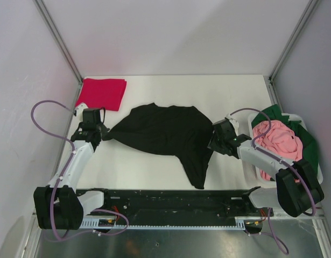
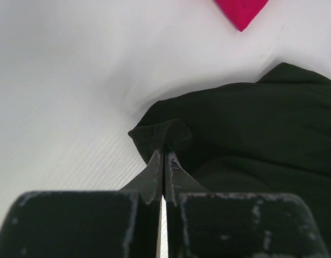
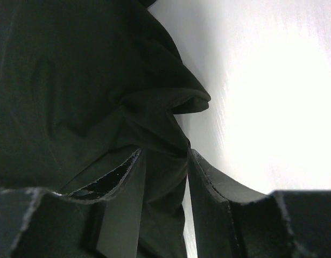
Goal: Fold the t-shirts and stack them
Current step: Flatten out the tshirt
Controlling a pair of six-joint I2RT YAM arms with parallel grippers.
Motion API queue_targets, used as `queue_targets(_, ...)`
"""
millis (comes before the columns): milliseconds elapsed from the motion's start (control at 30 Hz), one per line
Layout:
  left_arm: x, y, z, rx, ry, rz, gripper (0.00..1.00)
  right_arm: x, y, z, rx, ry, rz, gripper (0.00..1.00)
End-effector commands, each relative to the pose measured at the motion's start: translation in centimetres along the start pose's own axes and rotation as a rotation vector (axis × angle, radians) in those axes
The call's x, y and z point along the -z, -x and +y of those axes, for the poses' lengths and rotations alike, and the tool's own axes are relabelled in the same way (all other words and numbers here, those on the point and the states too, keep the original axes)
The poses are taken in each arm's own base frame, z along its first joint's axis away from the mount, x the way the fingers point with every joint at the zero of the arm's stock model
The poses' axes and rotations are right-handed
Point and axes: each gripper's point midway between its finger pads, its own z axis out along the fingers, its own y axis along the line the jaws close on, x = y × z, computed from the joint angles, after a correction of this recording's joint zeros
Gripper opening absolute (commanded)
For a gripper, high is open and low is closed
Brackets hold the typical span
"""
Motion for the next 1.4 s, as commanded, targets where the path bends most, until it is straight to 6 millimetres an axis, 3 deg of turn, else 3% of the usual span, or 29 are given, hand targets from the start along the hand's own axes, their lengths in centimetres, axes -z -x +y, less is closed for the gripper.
queue_targets(0, 0.4, 1.7, -0.9, 0.036, -0.033, -0.041, 0.00, 0.3, 1.6, -0.2, 0.010, -0.014, -0.069, 0.42)
queue_targets(733, 0.3, 1.4, -0.9, 0.039, -0.034, -0.031, 0.00, -1.3, 0.2, -0.6, 0.045, 0.015, -0.049, 0.45)
queue_targets(967, 0.2, 1.1, -0.9, 0.043, -0.036, -0.020, 0.00, -2.1, 0.6, 0.6, 0.027, 0.069, -0.060, 0.43)
queue_targets(1067, 0.2, 1.2, -1.0, 0.045, -0.039, -0.022, 0.00, -2.4, 0.8, 1.2, 0.018, 0.099, -0.060, 0.38)
queue_targets(1200, 0.4, 1.5, -1.2, 0.047, -0.047, -0.030, 0.00, -1.8, 1.9, 2.0, 0.003, 0.138, -0.070, 0.15)
queue_targets(1267, 0.6, 1.8, -1.4, 0.047, -0.056, -0.037, 0.00, -0.7, 2.9, 2.7, 0.000, 0.156, -0.083, 0.04)
queue_targets(1367, 1.5, 3.3, -2.2, 0.049, -0.090, -0.069, 0.00, 2.7, 6.1, 4.1, -0.008, 0.188, -0.133, 0.01)
